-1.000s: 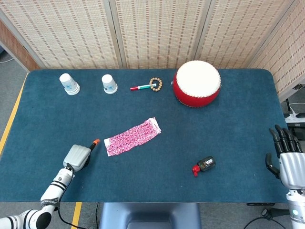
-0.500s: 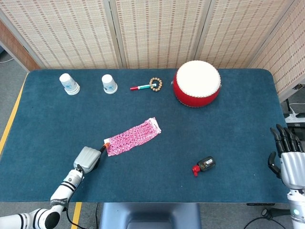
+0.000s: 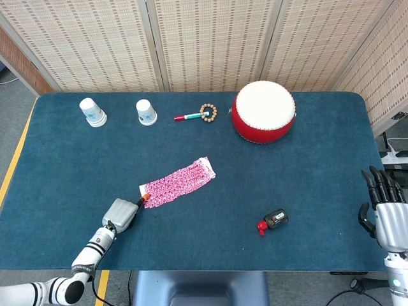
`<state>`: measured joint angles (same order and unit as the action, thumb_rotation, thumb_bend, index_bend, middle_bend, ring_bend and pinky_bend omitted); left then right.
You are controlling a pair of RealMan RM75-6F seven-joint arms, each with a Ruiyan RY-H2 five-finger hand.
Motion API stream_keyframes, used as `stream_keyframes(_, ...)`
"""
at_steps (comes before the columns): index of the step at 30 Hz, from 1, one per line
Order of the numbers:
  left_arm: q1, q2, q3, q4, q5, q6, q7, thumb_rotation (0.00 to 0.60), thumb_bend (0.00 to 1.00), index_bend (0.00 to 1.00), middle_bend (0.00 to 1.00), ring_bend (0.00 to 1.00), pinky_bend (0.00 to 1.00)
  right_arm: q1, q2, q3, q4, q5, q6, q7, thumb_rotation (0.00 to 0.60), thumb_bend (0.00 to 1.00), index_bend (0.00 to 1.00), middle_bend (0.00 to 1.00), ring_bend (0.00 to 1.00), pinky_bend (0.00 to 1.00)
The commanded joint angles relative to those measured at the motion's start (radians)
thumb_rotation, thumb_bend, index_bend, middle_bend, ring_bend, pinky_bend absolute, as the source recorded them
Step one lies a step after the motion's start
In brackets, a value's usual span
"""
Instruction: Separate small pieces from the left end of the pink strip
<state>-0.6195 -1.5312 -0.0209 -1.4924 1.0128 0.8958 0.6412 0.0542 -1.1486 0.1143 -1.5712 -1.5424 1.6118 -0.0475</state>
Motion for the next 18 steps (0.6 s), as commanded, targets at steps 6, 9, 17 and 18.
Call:
stream_keyframes(6,-0.003,0.01,0.017,0.002,-0.038,0.008,0.015,0.6,0.8,0.0,0.71,0.69,0.59,0.0,0.002,-0.001,-0.002,0.001,-0.003,0.001,0.6,0.75,0.0,0.0,0.0,0.13)
stream_keyframes(9,0.002,0.025,0.03,-0.004,-0.043,0.02,0.021,0.6,0.8,0.0,0.71,0.69,0.59,0.0,0.002,-0.001,-0.003,0.0,-0.002,0.0,0.6,0.75,0.0,0.0,0.0,0.13)
stream_keyframes(17,0.017,0.052,0.061,0.004,-0.07,0.026,0.021,0.6,0.81,0.0,0.71,0.69,0.59,0.0,0.001,-0.005,-0.004,-0.001,-0.008,-0.002,0.6,0.75,0.0,0.0,0.0,0.13)
stream_keyframes(18,0.02,0.055,0.066,0.005,-0.068,0.027,0.019,0.6,0.81,0.0,0.71,0.69,0.59,0.0,0.001,-0.005,-0.004,0.001,-0.008,-0.002,0.6,0.75,0.0,0.0,0.0,0.13)
